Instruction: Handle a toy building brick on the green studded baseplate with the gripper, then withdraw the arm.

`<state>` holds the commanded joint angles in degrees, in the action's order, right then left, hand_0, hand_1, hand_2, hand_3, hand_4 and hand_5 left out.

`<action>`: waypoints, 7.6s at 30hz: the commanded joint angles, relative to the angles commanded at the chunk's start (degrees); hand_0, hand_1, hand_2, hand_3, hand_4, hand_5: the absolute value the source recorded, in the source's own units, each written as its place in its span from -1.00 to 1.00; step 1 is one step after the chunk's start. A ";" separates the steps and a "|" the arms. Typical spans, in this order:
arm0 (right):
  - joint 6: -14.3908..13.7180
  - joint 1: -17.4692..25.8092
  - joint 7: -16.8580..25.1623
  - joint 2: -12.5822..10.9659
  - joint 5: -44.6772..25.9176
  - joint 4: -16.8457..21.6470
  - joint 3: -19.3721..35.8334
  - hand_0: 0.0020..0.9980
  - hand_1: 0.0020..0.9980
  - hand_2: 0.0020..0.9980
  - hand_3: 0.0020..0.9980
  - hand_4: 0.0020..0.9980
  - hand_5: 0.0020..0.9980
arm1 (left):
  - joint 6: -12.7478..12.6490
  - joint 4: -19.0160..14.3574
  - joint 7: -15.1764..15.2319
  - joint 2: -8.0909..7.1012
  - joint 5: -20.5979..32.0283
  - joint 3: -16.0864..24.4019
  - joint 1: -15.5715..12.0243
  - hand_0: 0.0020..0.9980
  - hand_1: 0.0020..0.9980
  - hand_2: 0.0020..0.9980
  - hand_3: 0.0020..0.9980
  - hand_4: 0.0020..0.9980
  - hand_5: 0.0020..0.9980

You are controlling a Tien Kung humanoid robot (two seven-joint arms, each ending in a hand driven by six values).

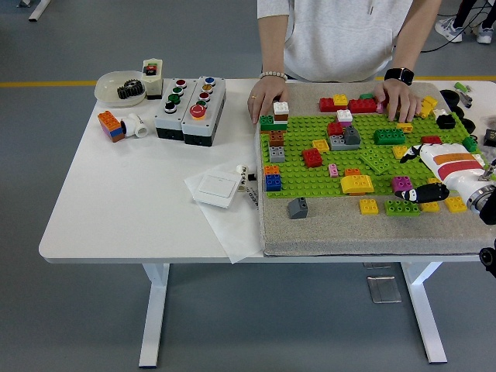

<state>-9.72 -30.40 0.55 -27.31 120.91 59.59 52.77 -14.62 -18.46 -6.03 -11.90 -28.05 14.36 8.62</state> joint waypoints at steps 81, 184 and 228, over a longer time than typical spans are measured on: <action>-1.05 -11.46 1.13 6.06 1.93 -18.89 -13.86 -0.01 0.07 0.17 0.07 0.56 -0.38 | -0.06 -0.45 0.13 0.12 0.64 -0.67 0.31 0.60 0.60 0.57 0.24 0.30 0.30; 0.61 -10.40 1.15 3.33 3.68 -12.95 -10.70 -0.08 0.10 0.24 0.18 0.72 -0.34 | -0.07 -0.30 0.21 0.14 0.60 -0.60 0.41 0.59 0.60 0.56 0.24 0.30 0.30; 0.34 -13.80 2.11 6.07 2.54 -20.64 -15.17 -0.16 -0.02 0.10 0.03 0.60 -0.24 | -0.17 -0.60 0.46 0.21 1.29 -1.24 0.94 0.61 0.61 0.57 0.24 0.30 0.31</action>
<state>-9.37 -44.20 2.66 -21.24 123.45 38.95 37.60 -14.79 -19.06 -5.56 -11.69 -26.76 13.12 9.56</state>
